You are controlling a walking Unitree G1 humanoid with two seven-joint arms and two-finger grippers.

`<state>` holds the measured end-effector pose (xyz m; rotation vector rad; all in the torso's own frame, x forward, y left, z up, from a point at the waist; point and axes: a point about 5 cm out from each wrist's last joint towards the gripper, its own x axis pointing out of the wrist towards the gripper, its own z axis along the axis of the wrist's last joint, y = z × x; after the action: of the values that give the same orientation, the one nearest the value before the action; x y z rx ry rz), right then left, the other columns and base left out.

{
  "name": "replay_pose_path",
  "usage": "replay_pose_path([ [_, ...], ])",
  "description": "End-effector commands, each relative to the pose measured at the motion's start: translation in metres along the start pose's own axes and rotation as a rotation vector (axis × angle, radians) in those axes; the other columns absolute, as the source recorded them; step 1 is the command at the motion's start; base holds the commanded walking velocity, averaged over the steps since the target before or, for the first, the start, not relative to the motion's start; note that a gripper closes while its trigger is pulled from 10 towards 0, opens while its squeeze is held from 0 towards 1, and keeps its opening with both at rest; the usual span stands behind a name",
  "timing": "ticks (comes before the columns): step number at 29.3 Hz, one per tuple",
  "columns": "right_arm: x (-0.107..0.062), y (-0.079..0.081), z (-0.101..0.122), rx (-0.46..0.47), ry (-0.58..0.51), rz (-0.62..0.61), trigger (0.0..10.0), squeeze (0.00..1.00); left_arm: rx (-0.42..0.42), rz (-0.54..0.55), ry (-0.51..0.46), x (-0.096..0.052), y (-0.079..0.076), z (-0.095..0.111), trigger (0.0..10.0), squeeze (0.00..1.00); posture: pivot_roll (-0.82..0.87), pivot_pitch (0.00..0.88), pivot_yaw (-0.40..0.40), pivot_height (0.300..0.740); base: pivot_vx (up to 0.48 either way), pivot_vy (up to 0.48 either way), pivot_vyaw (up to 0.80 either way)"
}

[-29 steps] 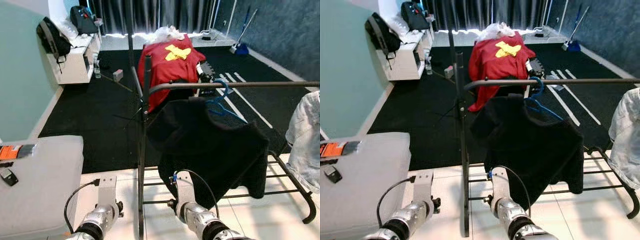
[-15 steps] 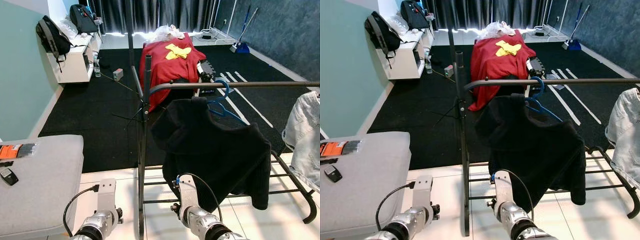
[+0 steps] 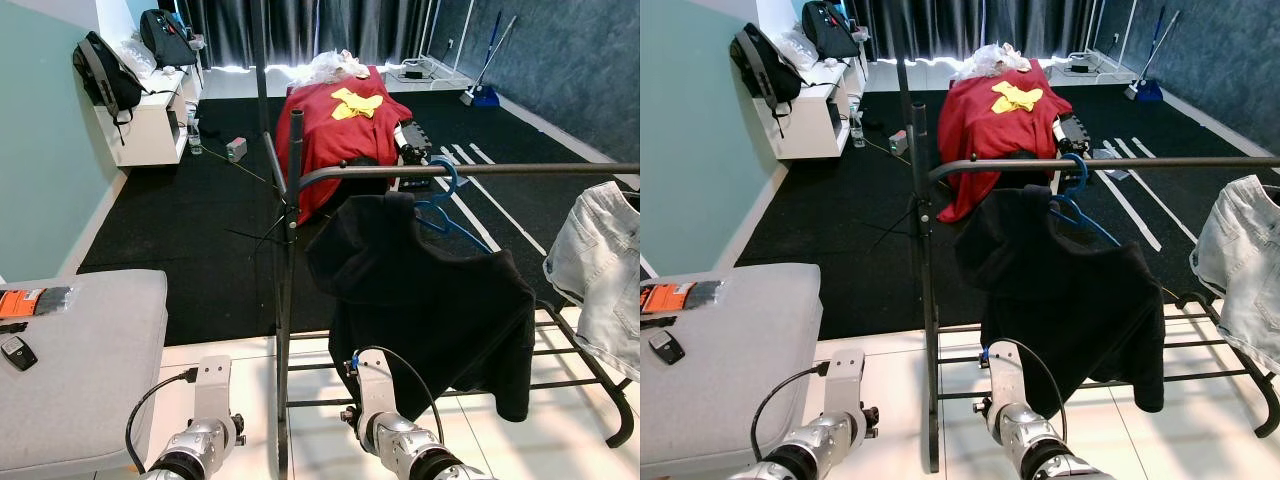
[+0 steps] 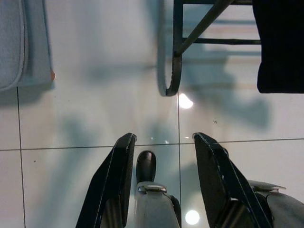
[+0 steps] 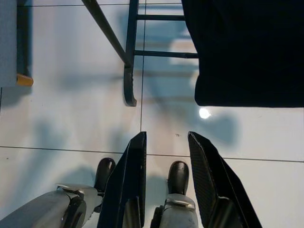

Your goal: Hang hanger

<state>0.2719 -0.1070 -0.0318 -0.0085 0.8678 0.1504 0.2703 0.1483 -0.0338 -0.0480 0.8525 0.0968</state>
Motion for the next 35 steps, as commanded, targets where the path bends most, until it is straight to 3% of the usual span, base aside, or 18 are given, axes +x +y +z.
replay_pose_path([
  [1,0.000,0.001,-0.003,-0.011,-0.002,0.002,10.0,0.00,0.019,0.009,-0.002,0.000,0.002,-0.003,10.0,0.00,0.07,0.000,-0.036,0.740,0.000,0.000,0.00],
  [12,-0.001,0.003,0.011,-0.035,-0.121,0.086,10.0,0.00,0.021,0.011,-0.086,-0.001,0.011,0.008,10.0,0.00,0.05,0.000,-0.027,0.740,0.000,0.000,0.00],
  [17,-0.007,0.002,0.032,-0.064,-0.332,0.126,10.0,0.00,-0.002,-0.031,-0.253,-0.007,0.016,0.031,10.0,0.00,0.04,0.000,-0.018,0.740,0.000,0.000,0.00],
  [18,-0.008,-0.002,0.038,-0.038,-0.347,0.114,10.0,0.00,0.022,-0.009,-0.321,-0.011,0.019,0.038,10.0,0.08,0.05,0.000,-0.028,0.740,0.000,0.000,0.00],
  [19,-0.008,-0.005,0.041,-0.015,-0.352,0.106,10.0,0.00,0.039,0.008,-0.369,-0.014,0.021,0.043,10.0,0.08,0.05,0.000,-0.029,0.740,0.000,0.000,0.00],
  [20,-0.009,-0.009,0.046,0.030,-0.358,0.102,10.0,0.00,0.027,0.009,-0.441,-0.019,0.022,0.052,10.0,0.22,0.05,0.000,-0.023,0.740,0.000,0.000,0.00],
  [23,-0.010,-0.013,0.051,0.074,-0.365,0.100,10.0,0.00,0.005,0.002,-0.509,-0.025,0.024,0.060,10.0,0.18,0.05,0.000,-0.023,0.740,0.000,0.000,0.00],
  [25,-0.015,-0.018,0.064,0.049,-0.459,0.066,10.0,0.00,0.025,0.001,-0.594,-0.034,0.027,0.069,10.0,0.16,0.04,0.000,-0.013,0.740,0.000,0.000,0.00],
  [26,-0.019,-0.020,0.071,0.052,-0.516,0.063,10.0,0.00,0.038,0.006,-0.622,-0.038,0.028,0.072,10.0,0.00,0.04,0.000,-0.013,0.740,0.000,0.000,0.00],
  [27,-0.024,-0.021,0.080,0.074,-0.583,0.070,10.0,0.00,0.035,0.002,-0.647,-0.042,0.029,0.075,10.0,0.00,0.05,0.000,-0.014,0.740,0.000,0.000,0.00],
  [28,-0.024,-0.021,0.080,0.074,-0.583,0.070,10.0,0.00,0.035,0.002,-0.647,-0.042,0.029,0.075,10.0,0.00,0.05,0.000,-0.014,0.740,0.000,0.000,0.00],
  [30,-0.030,-0.021,0.089,0.010,-0.667,0.027,10.0,0.00,-0.010,-0.018,-0.659,-0.045,0.029,0.077,10.0,0.00,0.04,0.000,-0.014,0.740,0.000,0.000,0.00],
  [35,-0.035,-0.020,0.095,-0.025,-0.727,0.008,10.0,0.00,-0.030,-0.035,-0.658,-0.047,0.028,0.078,10.0,0.00,0.03,0.000,-0.014,0.740,0.000,0.000,0.00],
])
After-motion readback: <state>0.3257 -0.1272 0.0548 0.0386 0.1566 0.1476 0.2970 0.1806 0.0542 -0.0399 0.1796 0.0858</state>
